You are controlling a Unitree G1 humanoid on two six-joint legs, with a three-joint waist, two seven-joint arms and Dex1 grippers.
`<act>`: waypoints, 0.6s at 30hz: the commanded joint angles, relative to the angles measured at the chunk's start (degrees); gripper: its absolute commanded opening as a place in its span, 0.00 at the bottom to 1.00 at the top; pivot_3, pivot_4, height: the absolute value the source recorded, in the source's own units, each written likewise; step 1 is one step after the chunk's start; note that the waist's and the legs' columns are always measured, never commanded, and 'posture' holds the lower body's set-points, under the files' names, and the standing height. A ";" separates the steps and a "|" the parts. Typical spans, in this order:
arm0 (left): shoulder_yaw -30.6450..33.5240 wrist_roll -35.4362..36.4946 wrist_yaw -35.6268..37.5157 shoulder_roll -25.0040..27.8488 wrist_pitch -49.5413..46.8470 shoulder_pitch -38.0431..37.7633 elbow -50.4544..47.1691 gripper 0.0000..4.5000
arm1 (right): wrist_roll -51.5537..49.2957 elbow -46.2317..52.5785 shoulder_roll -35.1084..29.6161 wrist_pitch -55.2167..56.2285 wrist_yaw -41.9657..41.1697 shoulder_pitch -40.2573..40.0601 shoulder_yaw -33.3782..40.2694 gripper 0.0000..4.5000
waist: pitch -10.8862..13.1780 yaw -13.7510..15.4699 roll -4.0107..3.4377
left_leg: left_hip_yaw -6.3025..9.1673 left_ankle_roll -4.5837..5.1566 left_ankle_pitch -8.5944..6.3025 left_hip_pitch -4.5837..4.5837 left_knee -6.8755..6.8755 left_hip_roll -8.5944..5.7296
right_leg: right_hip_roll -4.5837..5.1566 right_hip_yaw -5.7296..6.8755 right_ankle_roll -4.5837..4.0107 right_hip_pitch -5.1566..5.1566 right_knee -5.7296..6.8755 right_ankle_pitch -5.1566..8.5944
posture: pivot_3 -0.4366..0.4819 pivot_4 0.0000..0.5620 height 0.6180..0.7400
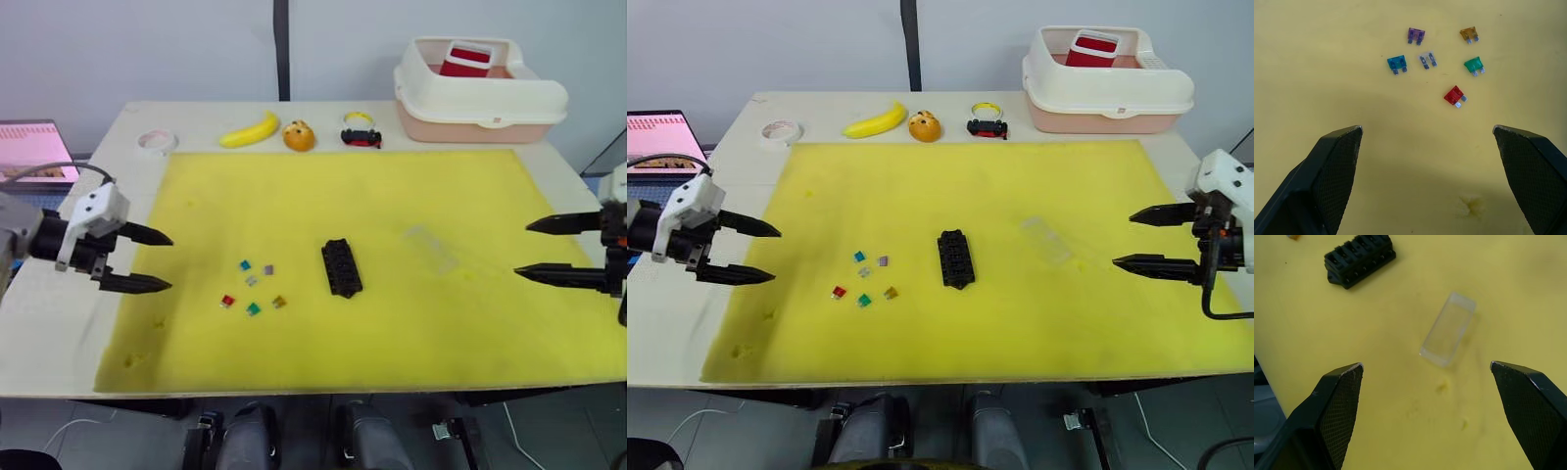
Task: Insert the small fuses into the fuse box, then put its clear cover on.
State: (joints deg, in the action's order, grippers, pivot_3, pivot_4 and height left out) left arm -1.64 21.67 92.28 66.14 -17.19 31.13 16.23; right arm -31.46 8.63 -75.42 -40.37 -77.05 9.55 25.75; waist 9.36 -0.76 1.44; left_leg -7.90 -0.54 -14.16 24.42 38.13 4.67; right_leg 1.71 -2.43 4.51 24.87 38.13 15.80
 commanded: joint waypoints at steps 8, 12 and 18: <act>-0.69 3.71 -0.58 -4.73 -12.52 -3.42 -7.65 1.00 | -9.31 19.37 8.41 -10.83 16.98 9.21 -4.77 0.98 | -0.01 -0.05 -0.01 | 0.14 0.00 0.00 0.02 0.00 0.01 | 0.00 -0.03 0.06 0.02 0.01 -0.03 | 0.48 0.27 0.99; -2.06 4.35 -0.13 -6.36 -16.30 -3.96 -9.39 1.00 | -13.94 24.36 14.33 -17.07 24.59 17.61 -12.24 0.98 | -0.01 -0.10 -0.01 | 0.16 0.00 0.00 0.02 0.00 0.03 | -0.03 -0.04 0.00 0.03 0.03 -0.01 | 0.48 0.27 0.99; -6.13 6.23 0.22 -7.18 -24.00 -1.53 -6.89 1.00 | -15.88 27.83 19.15 -20.78 29.57 24.77 -19.76 0.98 | -0.01 0.24 -0.01 | 0.14 0.00 0.00 0.07 0.01 0.01 | 0.00 -0.04 -0.01 0.06 0.02 0.00 | 0.48 0.27 0.99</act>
State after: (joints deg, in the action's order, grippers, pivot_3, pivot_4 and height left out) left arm -7.45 25.99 92.20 58.46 -38.20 28.00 9.09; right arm -46.38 34.79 -56.34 -60.54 -48.69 32.28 6.08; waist 9.35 -0.52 1.43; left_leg -7.78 -0.54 -14.16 24.51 38.15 4.68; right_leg 1.72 -2.46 4.50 24.93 38.15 15.80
